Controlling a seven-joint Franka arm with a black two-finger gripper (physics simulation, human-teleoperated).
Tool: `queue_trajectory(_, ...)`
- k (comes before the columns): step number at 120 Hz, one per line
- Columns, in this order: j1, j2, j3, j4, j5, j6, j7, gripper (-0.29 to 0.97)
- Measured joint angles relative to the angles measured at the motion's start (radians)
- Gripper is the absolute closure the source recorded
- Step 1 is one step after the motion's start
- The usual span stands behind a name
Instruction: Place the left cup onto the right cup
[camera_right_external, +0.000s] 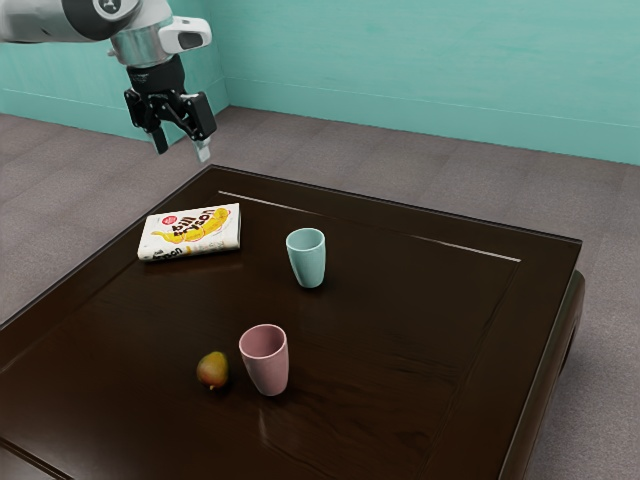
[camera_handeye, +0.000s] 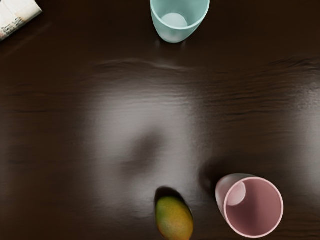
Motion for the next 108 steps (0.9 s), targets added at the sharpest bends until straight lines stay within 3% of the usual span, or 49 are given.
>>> queue_trajectory(19,0.002,0.056,-0.002,0.057,0.012,0.006,0.005,0.03)
queue_trajectory(46,0.020,0.359,-0.024,0.336,0.028,0.012,0.011,0.03)
queue_trajectory(75,0.077,0.653,-0.078,0.623,0.002,0.019,0.016,0.03)
queue_trajectory(108,0.097,0.834,-0.102,0.766,-0.038,0.024,-0.024,0.03)
